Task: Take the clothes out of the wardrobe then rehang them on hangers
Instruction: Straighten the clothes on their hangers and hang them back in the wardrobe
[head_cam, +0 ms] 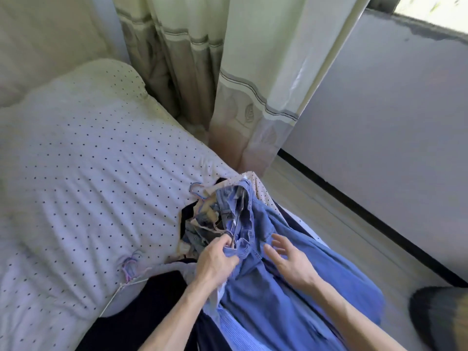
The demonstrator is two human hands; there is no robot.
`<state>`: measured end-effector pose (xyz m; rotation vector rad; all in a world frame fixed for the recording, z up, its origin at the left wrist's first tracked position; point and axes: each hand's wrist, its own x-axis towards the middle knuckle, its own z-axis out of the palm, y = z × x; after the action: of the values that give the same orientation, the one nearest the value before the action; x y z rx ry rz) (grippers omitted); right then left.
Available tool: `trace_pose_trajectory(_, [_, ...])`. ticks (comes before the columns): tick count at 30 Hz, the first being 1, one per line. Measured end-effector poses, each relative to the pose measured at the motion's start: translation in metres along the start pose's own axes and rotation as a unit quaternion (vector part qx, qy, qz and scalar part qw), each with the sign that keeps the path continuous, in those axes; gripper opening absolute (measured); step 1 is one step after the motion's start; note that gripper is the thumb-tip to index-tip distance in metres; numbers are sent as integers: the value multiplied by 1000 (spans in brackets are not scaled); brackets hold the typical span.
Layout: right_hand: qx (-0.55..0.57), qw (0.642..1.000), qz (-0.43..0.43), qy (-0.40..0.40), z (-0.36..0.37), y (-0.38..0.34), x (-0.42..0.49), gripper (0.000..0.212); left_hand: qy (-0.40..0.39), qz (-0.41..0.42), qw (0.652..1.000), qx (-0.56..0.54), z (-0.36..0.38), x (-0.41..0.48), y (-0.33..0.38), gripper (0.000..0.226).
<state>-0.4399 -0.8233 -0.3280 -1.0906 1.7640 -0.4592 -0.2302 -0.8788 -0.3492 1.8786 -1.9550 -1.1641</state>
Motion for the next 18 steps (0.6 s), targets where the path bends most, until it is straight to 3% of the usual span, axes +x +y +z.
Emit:
trace_pose_trajectory(3, [121,992,5,33,-21,-11,-24,40,-39,89,994,40,24,-38,44,20])
trace_pose_trajectory(5, [169,984,1,62,-38,-7,-40,17,-66,140,985,77,41,-57,74,16])
trace_pose_trajectory(7, [222,969,15,107,-57,8,-62,7,-102,174,976,85,55,-72,103,14])
trace_pose_trajectory(12, [299,932,22,203,-102,75,-151,5,-226,267,924,155,88,-115,177,21])
trace_pose_trajectory(15, [303,917,20,257,-128,113,-220,8,-352,280,886,113,107,-151,224,32])
trace_pose_trajectory(18, [319,894,23,313,-150,148,-304,10,-361,347,863,69,125,-188,282,20])
